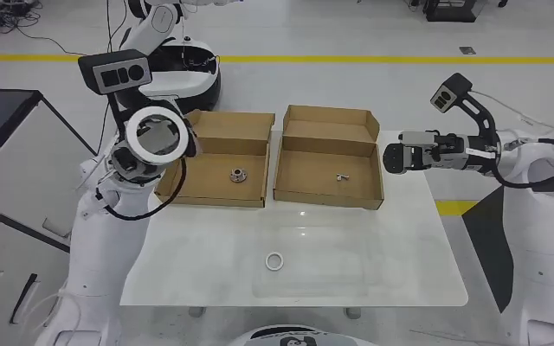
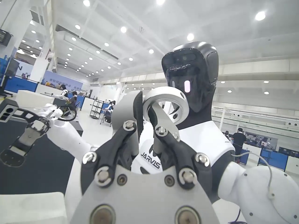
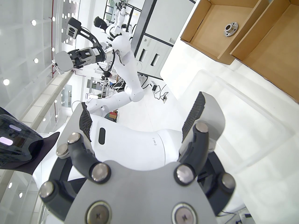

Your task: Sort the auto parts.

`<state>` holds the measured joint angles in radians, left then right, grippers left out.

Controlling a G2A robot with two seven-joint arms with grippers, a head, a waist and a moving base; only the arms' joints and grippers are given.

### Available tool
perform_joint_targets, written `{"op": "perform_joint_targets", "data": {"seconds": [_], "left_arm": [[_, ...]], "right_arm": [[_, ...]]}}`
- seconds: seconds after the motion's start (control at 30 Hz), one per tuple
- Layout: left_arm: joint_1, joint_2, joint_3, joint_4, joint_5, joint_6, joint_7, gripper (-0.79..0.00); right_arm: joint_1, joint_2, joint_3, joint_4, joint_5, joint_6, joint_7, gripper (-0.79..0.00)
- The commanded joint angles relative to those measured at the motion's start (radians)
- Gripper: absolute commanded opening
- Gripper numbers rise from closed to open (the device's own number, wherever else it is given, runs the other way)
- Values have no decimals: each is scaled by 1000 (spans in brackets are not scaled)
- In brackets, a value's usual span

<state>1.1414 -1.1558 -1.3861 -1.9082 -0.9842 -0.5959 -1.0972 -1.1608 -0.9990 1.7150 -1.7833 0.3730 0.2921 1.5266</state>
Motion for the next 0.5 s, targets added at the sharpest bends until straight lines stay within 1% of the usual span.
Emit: {"op": "perform_joint_targets", "data": {"seconds": [0.0,0.1,0.2,0.3,0.47], "left_arm": [[2,-1,2,1,-1,1,4,-785],[2,-1,-1,7,41,15,-2,-785],[2,3,-5,7,138,57,-7,-785],[6,5,-2,-2,202,92,3,-785],[14,4,2,-14,201,92,20,-785]], "right_arm": [[0,0,0,0,0,0,0,0],[0,0,0,0,0,0,0,0],[0,0,0,0,0,0,0,0],[0,0,0,0,0,0,0,0],[0,0,0,0,0,0,0,0]]}}
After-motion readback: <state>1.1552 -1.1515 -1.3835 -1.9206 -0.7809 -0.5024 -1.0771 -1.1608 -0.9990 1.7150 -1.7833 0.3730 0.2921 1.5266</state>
